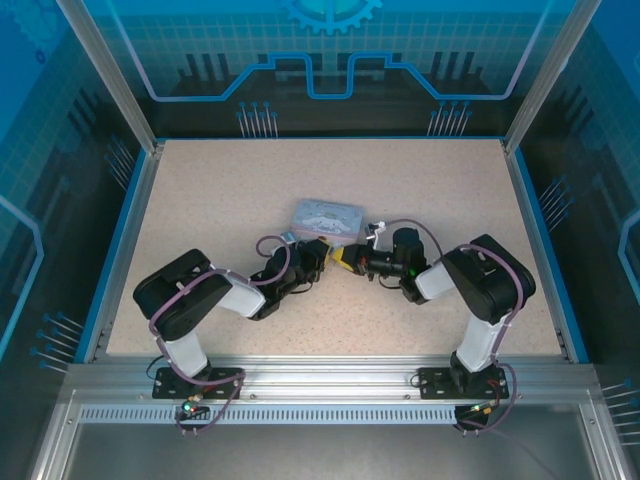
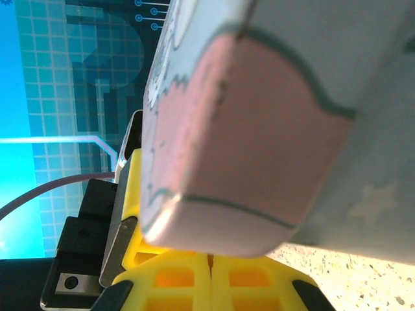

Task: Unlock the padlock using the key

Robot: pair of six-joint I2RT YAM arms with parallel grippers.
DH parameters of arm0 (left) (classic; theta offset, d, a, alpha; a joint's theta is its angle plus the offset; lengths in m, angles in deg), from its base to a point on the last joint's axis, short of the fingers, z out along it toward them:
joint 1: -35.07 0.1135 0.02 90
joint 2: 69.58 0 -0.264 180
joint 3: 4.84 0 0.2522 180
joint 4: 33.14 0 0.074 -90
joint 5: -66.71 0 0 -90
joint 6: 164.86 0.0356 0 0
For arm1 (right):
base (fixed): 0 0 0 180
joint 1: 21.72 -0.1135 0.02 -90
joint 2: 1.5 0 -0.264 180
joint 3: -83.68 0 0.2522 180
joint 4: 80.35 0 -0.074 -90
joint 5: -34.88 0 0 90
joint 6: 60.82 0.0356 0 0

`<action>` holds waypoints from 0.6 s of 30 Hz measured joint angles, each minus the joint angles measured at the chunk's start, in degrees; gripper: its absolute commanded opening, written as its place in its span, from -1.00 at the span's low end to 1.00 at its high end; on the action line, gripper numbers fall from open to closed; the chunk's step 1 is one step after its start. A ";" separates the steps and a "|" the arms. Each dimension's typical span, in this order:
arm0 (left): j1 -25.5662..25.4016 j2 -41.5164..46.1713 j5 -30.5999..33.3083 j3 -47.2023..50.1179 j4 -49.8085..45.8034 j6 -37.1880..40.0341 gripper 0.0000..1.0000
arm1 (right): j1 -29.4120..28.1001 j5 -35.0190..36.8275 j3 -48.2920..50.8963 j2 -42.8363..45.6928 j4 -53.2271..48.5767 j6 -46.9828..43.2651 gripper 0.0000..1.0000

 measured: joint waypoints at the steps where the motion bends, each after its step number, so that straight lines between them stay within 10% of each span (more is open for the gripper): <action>1: 0.00 -0.09 0.00 0.00 -0.04 -0.02 -1.00 | 0.04 -0.13 0.00 -0.35 0.28 0.00 -1.00; 18: -0.74 -0.13 -0.11 0.00 0.02 -0.02 -1.00 | 2.67 -4.57 0.00 -0.50 -0.68 -2.01 -1.00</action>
